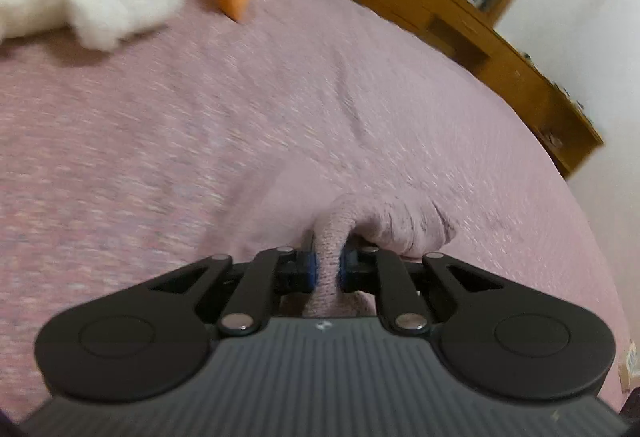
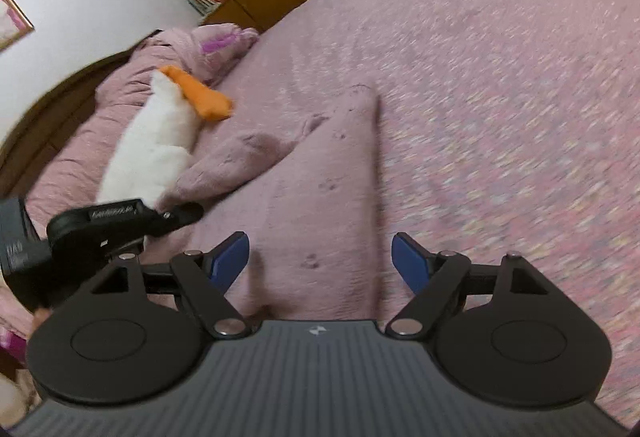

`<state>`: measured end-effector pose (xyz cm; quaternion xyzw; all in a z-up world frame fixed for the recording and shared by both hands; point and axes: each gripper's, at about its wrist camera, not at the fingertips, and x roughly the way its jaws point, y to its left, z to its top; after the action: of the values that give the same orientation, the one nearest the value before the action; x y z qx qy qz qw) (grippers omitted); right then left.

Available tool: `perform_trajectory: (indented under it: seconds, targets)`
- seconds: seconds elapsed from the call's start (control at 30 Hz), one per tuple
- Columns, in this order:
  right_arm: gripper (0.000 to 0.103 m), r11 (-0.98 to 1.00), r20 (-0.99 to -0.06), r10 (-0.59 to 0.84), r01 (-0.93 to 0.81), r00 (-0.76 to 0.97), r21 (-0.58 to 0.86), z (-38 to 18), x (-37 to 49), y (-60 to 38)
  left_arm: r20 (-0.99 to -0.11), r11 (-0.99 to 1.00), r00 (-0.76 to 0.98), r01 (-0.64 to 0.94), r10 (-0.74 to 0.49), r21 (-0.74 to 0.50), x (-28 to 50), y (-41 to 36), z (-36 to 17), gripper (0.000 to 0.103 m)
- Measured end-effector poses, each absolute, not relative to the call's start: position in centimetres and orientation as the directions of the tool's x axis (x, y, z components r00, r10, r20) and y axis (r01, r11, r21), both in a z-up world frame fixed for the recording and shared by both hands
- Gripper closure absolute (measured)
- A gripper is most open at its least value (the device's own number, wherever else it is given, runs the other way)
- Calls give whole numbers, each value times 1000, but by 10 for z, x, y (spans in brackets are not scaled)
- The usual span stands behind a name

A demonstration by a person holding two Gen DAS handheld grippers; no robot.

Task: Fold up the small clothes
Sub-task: 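Fold the grasped side over the cardigan with both grippers and open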

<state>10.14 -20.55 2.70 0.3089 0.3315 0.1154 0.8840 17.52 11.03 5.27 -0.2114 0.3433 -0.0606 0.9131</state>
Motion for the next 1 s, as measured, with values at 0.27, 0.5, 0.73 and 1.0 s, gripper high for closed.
perform_trajectory:
  seconds: [0.27,0.5,0.73,1.0]
  targets:
    - [15,886,-525,392,-157,756,436,39,85,-149,-642,891,736,-120,-215,-437,165,140,28,77]
    - [16,924,-501,303,-122,811,363,61,86,-159,-670,925,724,-124,-165,-360,160,139,28,46]
    - [48,948,-608,314,-203,729,247,86,158,-123,-689,889,683,-127,-243,-439,158,153,26,45]
    - [50,947,-685,279,-309,673,83,74,226,-40,-693,867,661,-127,-288,-481,155,164,23,40]
